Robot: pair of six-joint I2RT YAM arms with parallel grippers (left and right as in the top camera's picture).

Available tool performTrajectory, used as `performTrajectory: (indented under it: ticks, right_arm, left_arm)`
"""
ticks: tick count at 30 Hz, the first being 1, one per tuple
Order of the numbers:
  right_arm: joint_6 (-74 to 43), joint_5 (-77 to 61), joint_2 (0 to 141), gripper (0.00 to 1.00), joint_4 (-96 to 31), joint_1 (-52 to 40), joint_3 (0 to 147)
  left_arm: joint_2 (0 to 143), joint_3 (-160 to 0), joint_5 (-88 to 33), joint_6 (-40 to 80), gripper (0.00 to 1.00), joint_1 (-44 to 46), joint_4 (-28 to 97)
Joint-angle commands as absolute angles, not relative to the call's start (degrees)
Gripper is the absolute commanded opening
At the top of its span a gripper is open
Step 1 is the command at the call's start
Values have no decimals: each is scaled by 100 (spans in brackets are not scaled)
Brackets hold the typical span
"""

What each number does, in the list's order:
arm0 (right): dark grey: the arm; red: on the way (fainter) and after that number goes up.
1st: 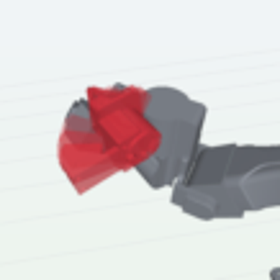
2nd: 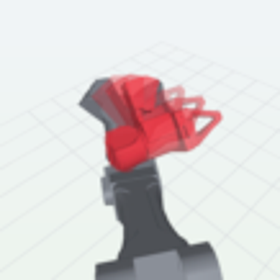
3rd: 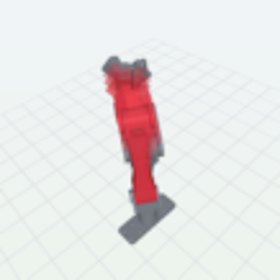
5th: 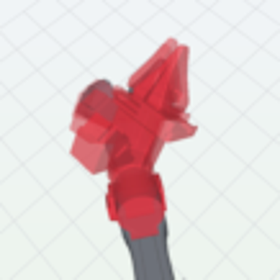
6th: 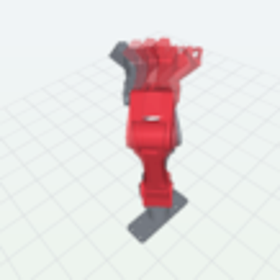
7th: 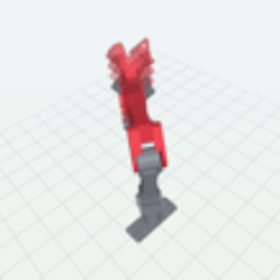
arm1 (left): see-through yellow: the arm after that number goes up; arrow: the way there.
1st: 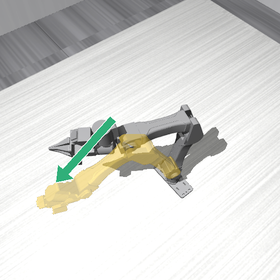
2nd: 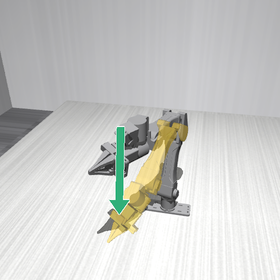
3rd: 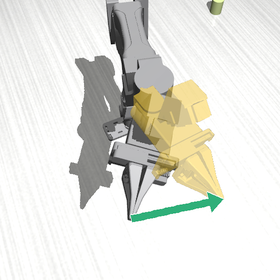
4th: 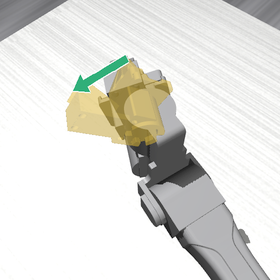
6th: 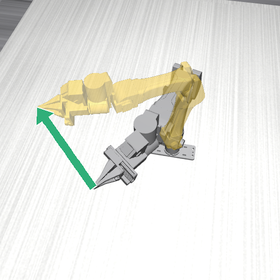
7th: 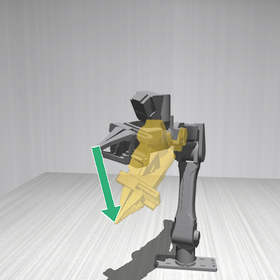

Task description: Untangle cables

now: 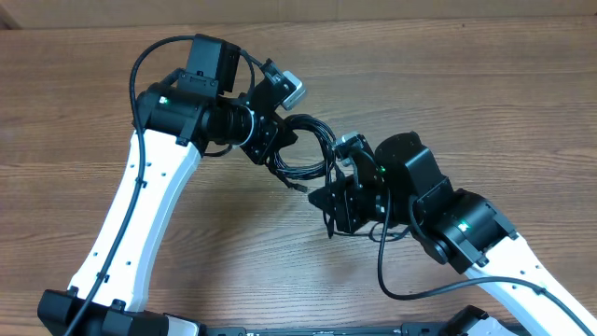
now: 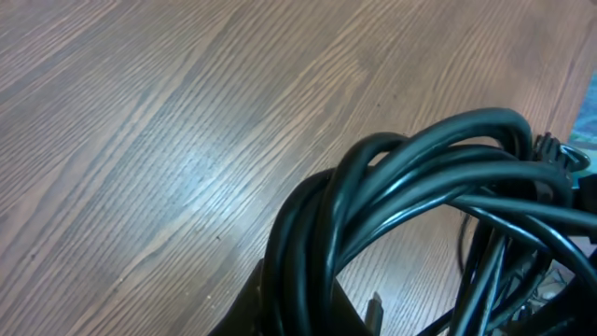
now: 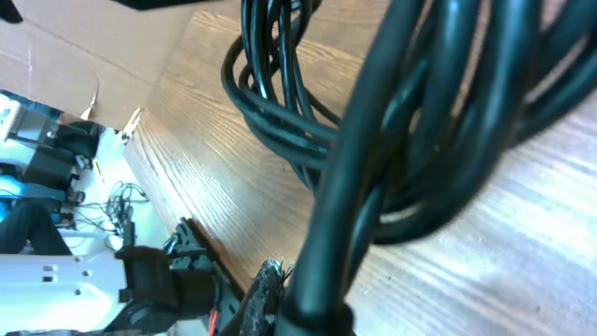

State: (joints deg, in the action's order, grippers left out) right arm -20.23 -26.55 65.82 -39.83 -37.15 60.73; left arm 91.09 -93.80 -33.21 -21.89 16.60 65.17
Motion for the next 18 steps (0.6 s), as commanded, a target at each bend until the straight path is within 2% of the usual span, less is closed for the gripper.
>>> performTrajectory:
  ticks: [1, 5, 12, 15, 18]
  right_arm:
    - [-2475, -2971, 6283, 4, -4095, -3726, 6313]
    - [-2910, -3282, 6283, 4, -3940, -3721, 6313]
    - [-3026, -3457, 6285, 4, -2694, -3686, 6313]
    - [-3118, -2982, 6285, 4, -2456, -3529, 6313]
    - [-3767, -2536, 6285, 4, -2451, -3297, 6313]
  left_arm:
    - [9063, -9542, -2939, -2206, 4, 1544, 6377]
    - [9063, -9539, -2941, -2062, 4, 1544, 6379]
    - [9063, -9424, -2963, -1798, 5, 1837, 6383]
    - [9063, -9378, -2943, -1804, 4, 2088, 6388]
    - [9063, -9378, -2941, -1804, 4, 2213, 6388]
